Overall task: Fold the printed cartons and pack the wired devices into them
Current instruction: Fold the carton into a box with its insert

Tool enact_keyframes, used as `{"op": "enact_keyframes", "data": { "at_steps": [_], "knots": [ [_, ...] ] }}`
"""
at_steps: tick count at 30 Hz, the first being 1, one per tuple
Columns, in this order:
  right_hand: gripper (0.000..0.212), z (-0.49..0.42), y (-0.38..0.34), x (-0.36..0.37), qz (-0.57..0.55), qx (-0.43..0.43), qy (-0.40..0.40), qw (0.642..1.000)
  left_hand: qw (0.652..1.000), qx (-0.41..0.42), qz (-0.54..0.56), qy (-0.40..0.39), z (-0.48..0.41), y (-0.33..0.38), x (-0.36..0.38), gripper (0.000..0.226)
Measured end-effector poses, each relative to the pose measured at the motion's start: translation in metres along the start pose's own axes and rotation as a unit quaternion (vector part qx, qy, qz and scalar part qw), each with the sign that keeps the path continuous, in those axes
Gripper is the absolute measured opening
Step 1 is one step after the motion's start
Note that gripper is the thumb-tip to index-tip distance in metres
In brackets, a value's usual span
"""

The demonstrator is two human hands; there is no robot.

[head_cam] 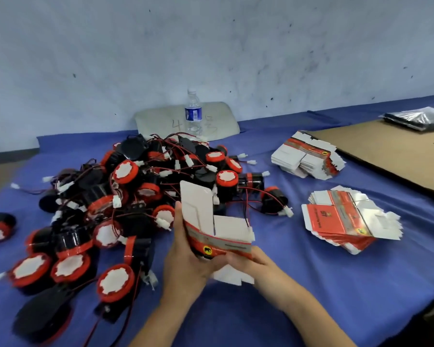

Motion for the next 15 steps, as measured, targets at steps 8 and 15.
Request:
{"op": "enact_keyframes", "data": {
  "at_steps": [8, 15],
  "knots": [
    [0.039, -0.004, 0.004, -0.026, -0.083, -0.01, 0.133, 0.988, 0.974, -0.015, 0.227, -0.023, -0.003, 0.007, 0.007, 0.053],
    [0.046, -0.004, -0.002, -0.031, -0.083, -0.053, 0.184, 0.978, 0.971, -0.018, 0.221, -0.085, 0.007, 0.018, 0.019, 0.049]
  ]
}}
Point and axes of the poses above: each hand's wrist, its own z-axis away from the middle knuckle, its own x-axis out of the palm, y = z × x, the point moved 6 cm from there along -z, towards the middle knuckle
